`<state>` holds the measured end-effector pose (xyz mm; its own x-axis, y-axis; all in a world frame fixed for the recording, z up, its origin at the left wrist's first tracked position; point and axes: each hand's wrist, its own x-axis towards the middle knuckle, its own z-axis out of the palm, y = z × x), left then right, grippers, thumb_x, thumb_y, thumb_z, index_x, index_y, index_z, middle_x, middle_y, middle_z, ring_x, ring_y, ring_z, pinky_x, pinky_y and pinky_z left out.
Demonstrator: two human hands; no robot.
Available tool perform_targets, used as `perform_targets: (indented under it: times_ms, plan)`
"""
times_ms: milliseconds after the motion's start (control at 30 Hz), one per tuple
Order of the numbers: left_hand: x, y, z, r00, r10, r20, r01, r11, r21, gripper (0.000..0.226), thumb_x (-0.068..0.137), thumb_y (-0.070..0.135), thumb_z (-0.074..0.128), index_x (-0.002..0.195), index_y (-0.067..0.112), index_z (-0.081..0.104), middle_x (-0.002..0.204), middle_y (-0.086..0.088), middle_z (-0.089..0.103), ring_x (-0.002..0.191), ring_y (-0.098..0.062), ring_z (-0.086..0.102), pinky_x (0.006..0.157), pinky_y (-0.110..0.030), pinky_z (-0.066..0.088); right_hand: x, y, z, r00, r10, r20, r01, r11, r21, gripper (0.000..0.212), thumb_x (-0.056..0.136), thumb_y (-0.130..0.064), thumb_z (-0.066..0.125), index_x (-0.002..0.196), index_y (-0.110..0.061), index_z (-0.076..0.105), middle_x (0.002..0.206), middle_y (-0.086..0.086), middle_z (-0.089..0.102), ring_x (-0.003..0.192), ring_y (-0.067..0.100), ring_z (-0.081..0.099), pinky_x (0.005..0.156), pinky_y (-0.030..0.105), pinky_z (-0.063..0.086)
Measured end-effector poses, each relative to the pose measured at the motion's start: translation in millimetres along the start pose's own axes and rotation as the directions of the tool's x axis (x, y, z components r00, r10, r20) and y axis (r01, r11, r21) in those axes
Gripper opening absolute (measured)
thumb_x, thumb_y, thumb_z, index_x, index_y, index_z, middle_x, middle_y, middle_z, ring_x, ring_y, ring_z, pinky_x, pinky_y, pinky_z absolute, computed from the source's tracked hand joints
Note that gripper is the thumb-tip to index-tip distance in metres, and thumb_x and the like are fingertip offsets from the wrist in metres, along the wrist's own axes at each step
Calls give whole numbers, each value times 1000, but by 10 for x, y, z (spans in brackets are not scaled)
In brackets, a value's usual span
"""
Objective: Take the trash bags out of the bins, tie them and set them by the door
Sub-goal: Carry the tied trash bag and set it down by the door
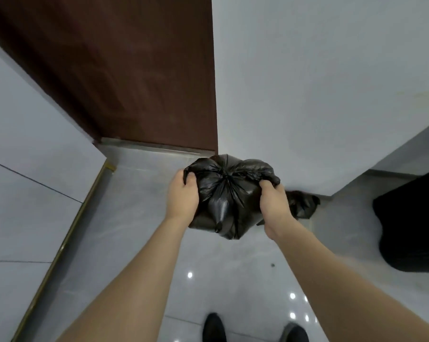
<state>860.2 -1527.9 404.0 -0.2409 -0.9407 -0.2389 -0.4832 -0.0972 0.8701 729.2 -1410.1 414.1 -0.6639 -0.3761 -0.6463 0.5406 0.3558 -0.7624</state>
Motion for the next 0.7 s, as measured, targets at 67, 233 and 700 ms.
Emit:
perform_targets:
  times_ms: [67,233,700]
  plan:
    - [305,-672,444,1000,-16,-15,16,1000,21,24,101,26,41,102,11,60,97,-2,64,91,-20,58,80,-29,38,699,567,79,1000,26,-7,-26,999,-19,43,93,-28,43,136,-24,42,126,3,56,110,25,54,96,41,45]
    - [1038,-2467,1543,999,-12,-51,14,1000,23,23,100,23,42,101,8,61,96,-3,62,91,-20,56,80,-27,37,2388,2057,241,997,76,-24,-78,994,-80,57,91,-30,43,147,-21,31,139,5,49,121,28,49,100,41,40]
    - [2794,-4316,3148,985,67,-161,-102,970,-220,26,98,28,45,106,10,62,104,-6,67,100,-24,62,94,-37,48,4945,3413,712,982,-172,80,172,985,14,60,94,-28,46,149,-33,22,126,6,55,104,24,53,97,38,41]
